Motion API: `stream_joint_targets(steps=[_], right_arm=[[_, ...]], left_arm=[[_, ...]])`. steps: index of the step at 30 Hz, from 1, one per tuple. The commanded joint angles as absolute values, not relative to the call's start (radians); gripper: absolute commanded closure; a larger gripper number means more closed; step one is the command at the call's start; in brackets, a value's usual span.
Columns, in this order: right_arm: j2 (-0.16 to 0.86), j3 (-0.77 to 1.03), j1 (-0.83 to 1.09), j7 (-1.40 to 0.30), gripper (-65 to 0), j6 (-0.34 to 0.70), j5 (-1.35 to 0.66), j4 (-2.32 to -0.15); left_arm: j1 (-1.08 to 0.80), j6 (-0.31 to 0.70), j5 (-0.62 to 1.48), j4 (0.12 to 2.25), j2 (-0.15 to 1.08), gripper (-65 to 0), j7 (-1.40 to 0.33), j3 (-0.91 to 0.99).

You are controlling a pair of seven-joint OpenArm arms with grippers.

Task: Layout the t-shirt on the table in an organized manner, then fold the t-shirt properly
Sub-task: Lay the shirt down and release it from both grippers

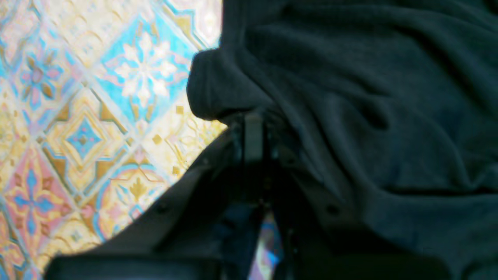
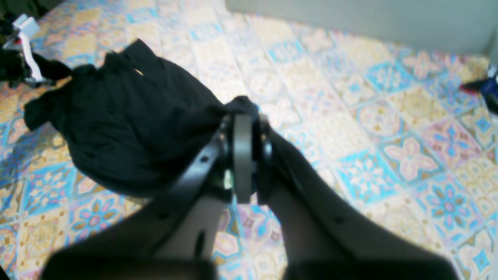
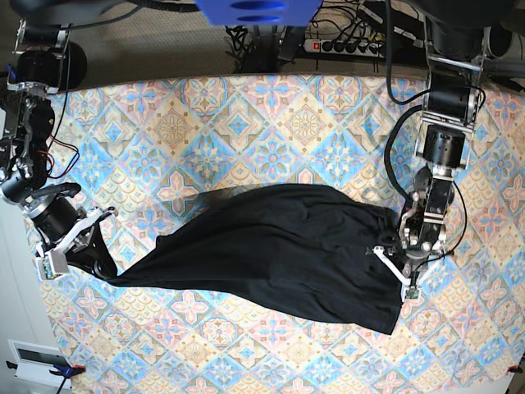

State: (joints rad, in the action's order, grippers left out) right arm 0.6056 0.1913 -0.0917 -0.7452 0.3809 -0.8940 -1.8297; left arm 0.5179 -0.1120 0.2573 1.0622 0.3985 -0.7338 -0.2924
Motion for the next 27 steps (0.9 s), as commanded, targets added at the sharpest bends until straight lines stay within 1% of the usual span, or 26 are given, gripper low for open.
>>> stream_joint_targets(steps=[1, 5, 9, 14, 16, 17, 19, 21, 22, 27], right_arm=[[0.622, 0.2, -0.111, -0.714, 0.0, 0.381, -0.908, -1.842], [0.621, 0.202, -0.111, -0.717, 0.0, 0.381, -0.909, -1.85], [0.621, 0.199, -0.111, -0.719, 0.0, 0.381, -0.915, -1.862], [0.621, 0.206, -0.027, -0.72, 0.0, 0.381, -0.989, -1.923], [0.621, 0.206, 0.016, -0.72, 0.0, 0.381, -0.989, -1.949], [0.621, 0.206, 0.042, -0.72, 0.0, 0.389, -0.989, -1.962], [0.621, 0.208, 0.093, -0.72, 0.0, 0.443, -0.989, -1.988], [0.621, 0.208, 0.148, -0.722, 0.0, 0.516, -0.99, -2.003], [0.621, 0.209, 0.177, -0.722, 0.0, 0.532, -0.99, -2.006], [0.621, 0.234, 0.343, -0.722, 0.0, 0.533, -0.99, -2.006]], left_arm=[[0.533, -0.113, 0.252, 1.119, 0.407, 0.0, -0.728, -0.271], [0.463, -0.113, 0.252, 1.264, 0.41, 0.0, -0.797, -0.174], [0.444, -0.111, 0.26, 1.342, 0.407, 0.0, -0.837, -0.117], [0.455, -0.111, 0.317, 1.353, 0.397, 0.0, -0.845, -0.096], [0.472, -0.111, 0.311, 1.351, 0.361, 0.0, -0.842, -0.096], [0.481, -0.111, 0.311, 1.349, 0.352, 0.0, -0.842, -0.101], [0.49, -0.111, 0.311, 1.333, 0.329, -0.1, -0.842, -0.102], [0.521, -0.111, 0.311, 1.305, 0.3, -2.3, -0.839, -0.101], [0.538, -0.111, 0.311, 1.285, 0.291, -3.6, -0.839, -0.101], [0.591, -0.111, 0.312, 1.199, 0.252, -11.4, -0.782, -0.097]])
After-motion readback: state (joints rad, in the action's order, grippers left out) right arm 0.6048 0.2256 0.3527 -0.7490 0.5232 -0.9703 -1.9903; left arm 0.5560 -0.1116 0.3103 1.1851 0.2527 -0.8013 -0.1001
